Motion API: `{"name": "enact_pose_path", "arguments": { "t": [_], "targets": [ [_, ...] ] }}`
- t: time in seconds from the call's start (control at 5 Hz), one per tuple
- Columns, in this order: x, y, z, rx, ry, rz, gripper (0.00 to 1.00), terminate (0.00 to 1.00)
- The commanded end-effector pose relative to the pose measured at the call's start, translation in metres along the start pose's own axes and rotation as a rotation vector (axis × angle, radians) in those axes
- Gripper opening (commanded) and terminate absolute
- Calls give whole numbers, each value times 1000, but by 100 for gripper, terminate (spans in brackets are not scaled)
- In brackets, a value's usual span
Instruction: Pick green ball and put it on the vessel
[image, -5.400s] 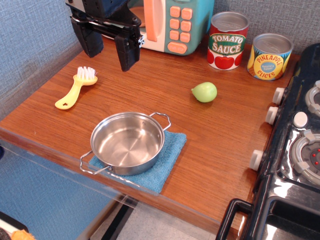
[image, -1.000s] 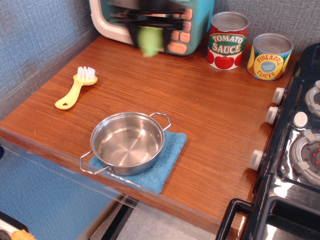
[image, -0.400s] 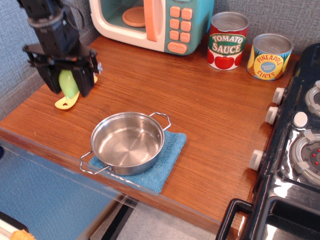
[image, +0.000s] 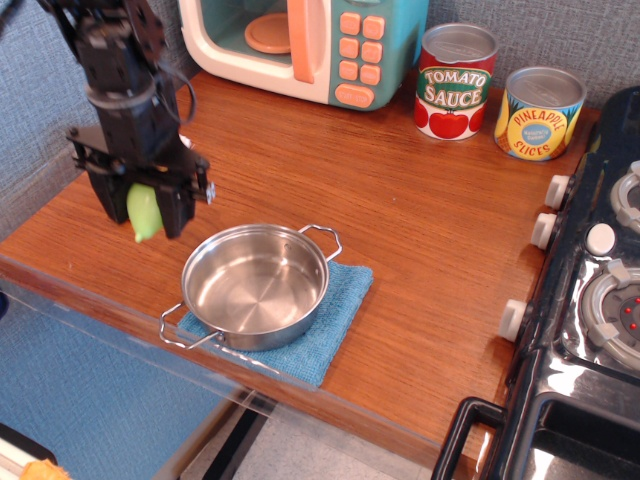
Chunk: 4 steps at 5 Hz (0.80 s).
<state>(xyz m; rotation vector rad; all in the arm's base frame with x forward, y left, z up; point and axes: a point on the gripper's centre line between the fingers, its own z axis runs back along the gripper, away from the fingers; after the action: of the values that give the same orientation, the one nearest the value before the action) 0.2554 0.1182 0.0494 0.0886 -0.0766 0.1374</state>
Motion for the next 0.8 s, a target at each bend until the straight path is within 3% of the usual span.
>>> {"name": "enact_pose_path", "arguments": {
  "t": [0.0,0.2,0.4,0.6],
  "targets": [
    [1,20,-7,-36,1,-31,0,0],
    [2,22,-10,-40,17,-33,0,0],
    [2,22,-10,-33,34,-37,100,0],
    [3,21,-9,-21,44,-46,100,0]
  ]
}}
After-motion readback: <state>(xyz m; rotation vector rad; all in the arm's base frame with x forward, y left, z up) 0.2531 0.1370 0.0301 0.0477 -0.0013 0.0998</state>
